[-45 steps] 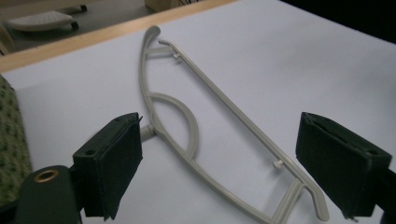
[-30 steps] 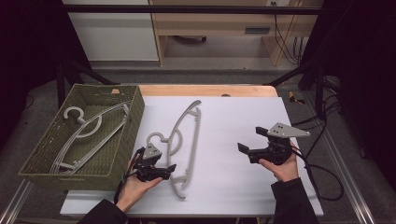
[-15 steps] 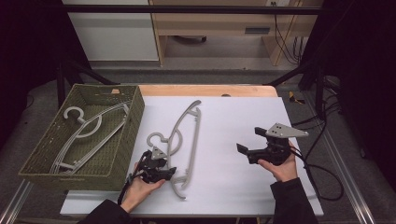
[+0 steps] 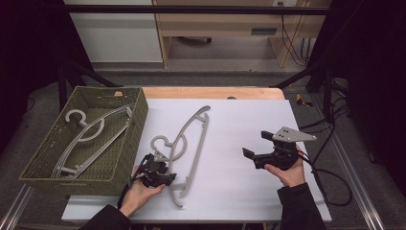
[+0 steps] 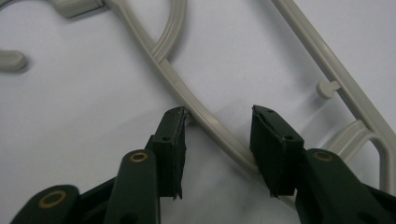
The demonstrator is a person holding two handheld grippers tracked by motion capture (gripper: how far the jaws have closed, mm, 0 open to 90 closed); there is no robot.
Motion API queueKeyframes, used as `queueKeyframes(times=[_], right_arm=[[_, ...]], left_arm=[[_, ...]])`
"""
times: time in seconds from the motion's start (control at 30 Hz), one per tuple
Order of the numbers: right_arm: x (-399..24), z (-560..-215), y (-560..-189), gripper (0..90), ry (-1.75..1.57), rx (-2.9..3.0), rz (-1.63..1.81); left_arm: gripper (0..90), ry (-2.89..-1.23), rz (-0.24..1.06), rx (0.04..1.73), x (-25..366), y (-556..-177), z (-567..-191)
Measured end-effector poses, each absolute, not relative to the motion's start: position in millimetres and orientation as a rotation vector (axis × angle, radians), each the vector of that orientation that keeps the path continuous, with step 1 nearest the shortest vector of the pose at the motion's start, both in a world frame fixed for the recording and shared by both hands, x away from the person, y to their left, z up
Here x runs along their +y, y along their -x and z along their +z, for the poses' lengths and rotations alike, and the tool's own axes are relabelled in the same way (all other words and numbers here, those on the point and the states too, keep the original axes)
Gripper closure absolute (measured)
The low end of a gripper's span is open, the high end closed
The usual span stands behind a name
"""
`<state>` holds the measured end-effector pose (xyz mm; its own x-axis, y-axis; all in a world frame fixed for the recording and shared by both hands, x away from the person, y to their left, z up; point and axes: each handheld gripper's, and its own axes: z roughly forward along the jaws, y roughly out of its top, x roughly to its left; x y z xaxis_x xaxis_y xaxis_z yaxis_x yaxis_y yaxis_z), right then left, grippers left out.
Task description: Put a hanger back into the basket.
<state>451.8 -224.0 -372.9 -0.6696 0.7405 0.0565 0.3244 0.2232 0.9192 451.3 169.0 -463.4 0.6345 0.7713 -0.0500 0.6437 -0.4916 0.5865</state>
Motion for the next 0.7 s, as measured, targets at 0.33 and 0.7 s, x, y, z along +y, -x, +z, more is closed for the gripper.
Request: queueKeyframes(times=[0.33, 0.7], right_arm=[[-226.1, -371.4, -450.6, 6.5, -0.981, 2.106, 1.441], [-227.8, -370.4, -449.9, 6.0, -0.984, 2.098, 1.451]], left_arm=[[66.7, -2.299, 0.266, 1.144, 191.3, -447.8, -460.1], [74.0, -2.332, 0.335, 1.145, 193.3, -444.0, -455.9]])
